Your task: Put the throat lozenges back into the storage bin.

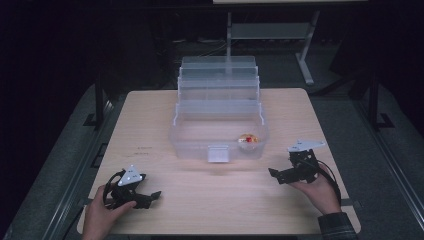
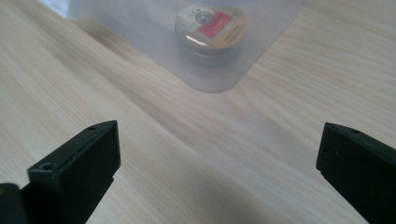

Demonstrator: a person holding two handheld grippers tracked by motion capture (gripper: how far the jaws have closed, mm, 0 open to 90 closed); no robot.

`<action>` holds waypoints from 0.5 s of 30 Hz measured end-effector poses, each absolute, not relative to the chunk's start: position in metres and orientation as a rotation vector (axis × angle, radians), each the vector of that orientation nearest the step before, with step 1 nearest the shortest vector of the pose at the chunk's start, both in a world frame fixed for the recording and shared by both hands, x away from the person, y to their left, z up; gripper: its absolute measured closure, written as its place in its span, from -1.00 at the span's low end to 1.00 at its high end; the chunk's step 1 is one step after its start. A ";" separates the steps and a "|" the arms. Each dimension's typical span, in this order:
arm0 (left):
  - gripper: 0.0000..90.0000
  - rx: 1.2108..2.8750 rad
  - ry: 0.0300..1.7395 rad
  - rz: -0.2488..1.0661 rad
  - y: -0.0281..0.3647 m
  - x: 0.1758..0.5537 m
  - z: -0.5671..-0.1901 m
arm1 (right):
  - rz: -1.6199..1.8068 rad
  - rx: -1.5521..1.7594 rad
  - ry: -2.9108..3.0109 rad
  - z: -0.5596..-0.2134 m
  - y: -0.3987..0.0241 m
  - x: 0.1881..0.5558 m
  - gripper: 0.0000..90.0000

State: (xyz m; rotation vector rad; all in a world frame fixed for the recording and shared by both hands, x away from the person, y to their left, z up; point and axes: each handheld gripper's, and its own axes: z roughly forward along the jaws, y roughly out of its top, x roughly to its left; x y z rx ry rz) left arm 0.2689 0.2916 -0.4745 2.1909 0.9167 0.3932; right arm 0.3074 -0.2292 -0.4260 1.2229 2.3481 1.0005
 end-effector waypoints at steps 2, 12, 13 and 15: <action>-0.75 2.188 0.916 0.395 0.292 0.269 -0.475 | 1.005 1.228 2.338 -0.429 -0.232 0.303 -1.00; -0.75 2.190 0.916 0.394 0.292 0.269 -0.475 | 1.026 1.259 2.281 -0.440 -0.245 0.285 -1.00; -0.75 2.191 0.914 0.396 0.292 0.269 -0.475 | 1.031 1.262 2.278 -0.441 -0.247 0.283 -1.00; -0.75 2.192 0.914 0.396 0.292 0.269 -0.475 | 1.035 1.274 2.274 -0.444 -0.251 0.279 -1.00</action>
